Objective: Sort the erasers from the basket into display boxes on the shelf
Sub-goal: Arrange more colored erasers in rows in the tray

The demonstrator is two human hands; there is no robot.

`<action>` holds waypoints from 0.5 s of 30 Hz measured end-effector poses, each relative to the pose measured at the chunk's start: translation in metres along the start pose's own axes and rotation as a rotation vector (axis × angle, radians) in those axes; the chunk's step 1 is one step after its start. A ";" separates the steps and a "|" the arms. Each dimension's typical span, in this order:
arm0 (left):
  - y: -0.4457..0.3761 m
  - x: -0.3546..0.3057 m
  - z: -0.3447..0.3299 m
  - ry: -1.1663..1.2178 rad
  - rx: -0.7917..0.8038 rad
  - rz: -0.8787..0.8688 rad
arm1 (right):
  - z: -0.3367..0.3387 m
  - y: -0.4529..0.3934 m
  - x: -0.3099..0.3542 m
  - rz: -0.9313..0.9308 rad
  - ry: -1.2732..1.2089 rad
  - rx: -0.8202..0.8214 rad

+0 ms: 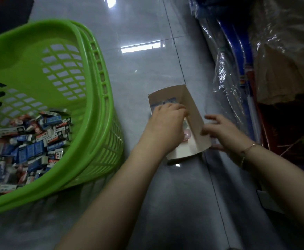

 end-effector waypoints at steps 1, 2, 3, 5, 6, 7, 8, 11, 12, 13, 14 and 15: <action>-0.007 -0.008 -0.004 -0.015 0.042 -0.063 | -0.003 -0.001 -0.010 -0.063 0.016 0.024; -0.014 -0.015 -0.008 -0.042 0.076 -0.120 | -0.005 -0.001 -0.015 -0.075 0.024 0.031; -0.019 -0.020 -0.012 -0.069 0.109 -0.164 | -0.006 0.000 -0.016 -0.061 0.012 0.033; -0.027 -0.024 -0.020 -0.106 0.170 -0.220 | -0.007 0.001 -0.015 -0.030 -0.013 0.030; -0.029 -0.024 -0.024 -0.121 0.197 -0.241 | -0.007 0.001 -0.014 -0.017 -0.004 0.030; -0.031 -0.024 -0.028 -0.142 0.224 -0.261 | -0.007 0.002 -0.013 -0.003 0.022 0.035; -0.032 -0.023 -0.033 -0.173 0.249 -0.280 | -0.008 0.002 -0.013 0.011 0.059 0.044; -0.031 -0.019 -0.048 -0.260 0.317 -0.314 | -0.010 0.004 -0.010 0.055 0.153 0.039; -0.031 -0.018 -0.051 -0.268 0.329 -0.318 | -0.010 0.004 -0.009 0.065 0.163 0.034; -0.031 -0.017 -0.053 -0.263 0.335 -0.320 | -0.011 0.004 -0.008 0.072 0.164 0.033; -0.031 -0.017 -0.053 -0.246 0.332 -0.318 | -0.011 0.004 -0.007 0.079 0.160 0.036; -0.032 -0.016 -0.051 -0.219 0.315 -0.307 | -0.011 0.003 -0.007 0.083 0.155 0.037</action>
Point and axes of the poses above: each hand's wrist, its own y-axis away from the middle knuckle, its own z-axis out of the back of the hand, x = y × z, the point moved 9 cm from there along -y, towards the middle knuckle, and after that the axes turned 12 degrees about -y, right-handed, at the moved point
